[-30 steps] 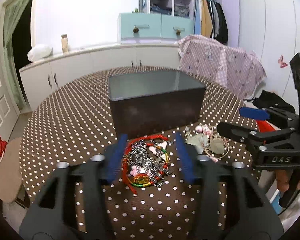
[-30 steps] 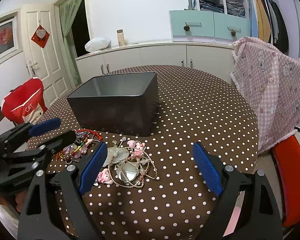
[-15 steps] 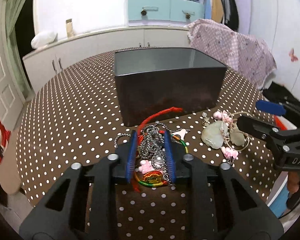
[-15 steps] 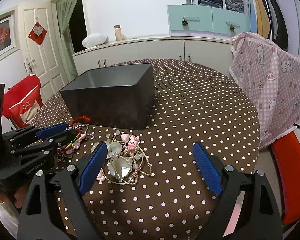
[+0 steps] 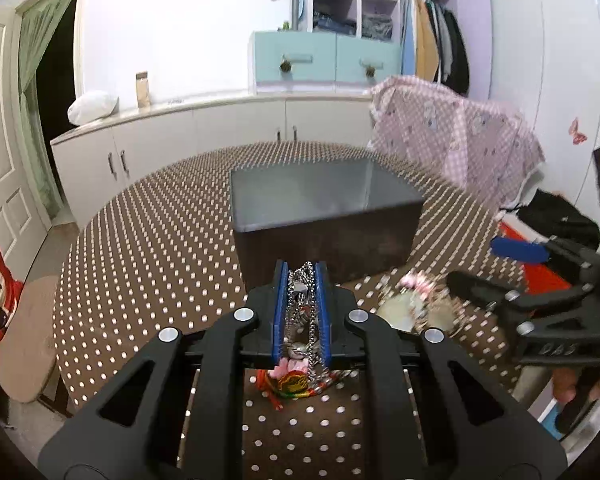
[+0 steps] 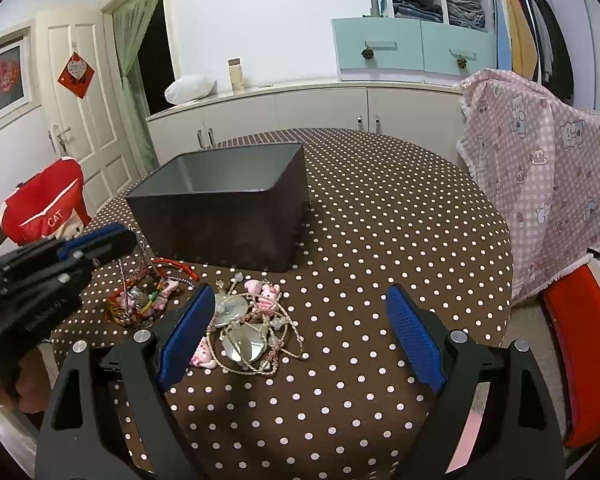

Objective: Organize jewelry
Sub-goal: 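Lift the silver chains with left tool while right tool grasps the red cord bracelet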

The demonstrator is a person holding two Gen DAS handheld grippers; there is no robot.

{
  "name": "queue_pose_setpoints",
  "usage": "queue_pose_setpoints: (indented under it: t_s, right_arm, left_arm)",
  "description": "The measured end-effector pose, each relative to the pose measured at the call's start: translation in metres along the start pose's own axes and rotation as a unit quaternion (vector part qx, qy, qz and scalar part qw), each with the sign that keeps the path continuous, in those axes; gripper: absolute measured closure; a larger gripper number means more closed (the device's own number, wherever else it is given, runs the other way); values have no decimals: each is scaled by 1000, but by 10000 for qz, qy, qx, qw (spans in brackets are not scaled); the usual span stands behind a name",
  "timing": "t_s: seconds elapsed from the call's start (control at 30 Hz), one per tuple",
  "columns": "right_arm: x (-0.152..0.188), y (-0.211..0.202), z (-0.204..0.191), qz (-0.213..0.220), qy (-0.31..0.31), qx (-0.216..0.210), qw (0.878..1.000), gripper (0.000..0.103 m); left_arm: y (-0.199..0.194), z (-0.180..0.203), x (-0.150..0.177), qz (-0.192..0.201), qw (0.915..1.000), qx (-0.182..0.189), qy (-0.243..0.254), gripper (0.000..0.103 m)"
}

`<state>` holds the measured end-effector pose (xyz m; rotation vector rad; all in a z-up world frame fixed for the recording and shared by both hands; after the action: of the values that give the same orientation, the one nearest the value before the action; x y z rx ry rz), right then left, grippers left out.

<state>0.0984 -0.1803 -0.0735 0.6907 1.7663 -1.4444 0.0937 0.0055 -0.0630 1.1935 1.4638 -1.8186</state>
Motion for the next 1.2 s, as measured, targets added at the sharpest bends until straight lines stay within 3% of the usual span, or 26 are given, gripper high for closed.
queue_pose_setpoints:
  t_s: [0.17, 0.43, 0.53, 0.63, 0.7, 0.73, 0.9, 1.2]
  right_arm:
    - [-8, -5, -4, 89, -27, -52, 9999, 19]
    - [-14, -13, -16, 226, -87, -332, 9992, 19]
    - [-14, -13, -25, 198, -167, -486, 9985, 20]
    - [-9, -13, -41, 135, -449, -916, 9947, 46]
    - [-6, -10, -53, -3, -598, -1299, 9897, 76]
    - [-3, -9, -59, -57, -648, -1420, 9877, 81]
    - [1, 4, -76, -346, -687, -1722, 9820, 87]
    - [2, 35, -80, -869, -282, -1541, 9838, 87]
  left_arm:
    - [-17, 0, -16, 283, 9995, 67, -81, 89]
    - [-46, -12, -38, 804, 9962, -133, -304, 89]
    - [-50, -20, -37, 809, 9959, -199, -366, 89]
    - [-49, -27, -29, 731, 9961, -251, -436, 89]
    - [-47, -31, -22, 654, 9964, -278, -456, 90]
    - [-45, -32, -19, 609, 9966, -290, -470, 91]
    - [-35, -40, 1, 357, 9973, -241, -600, 91]
    - [-27, -65, 21, 187, 9959, -140, -877, 91]
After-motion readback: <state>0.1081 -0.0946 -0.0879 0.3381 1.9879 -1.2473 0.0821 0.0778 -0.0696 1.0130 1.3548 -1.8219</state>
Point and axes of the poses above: each gripper's, at about its wrist camera, not at the fingertips, and y roughly the way its jaws point, z to its right, x to its underside, the point moved 1 cm from there along y, roughly the way its jaws point, and after that the axes turned 2 degrees about -y, right-handed, at the moved point
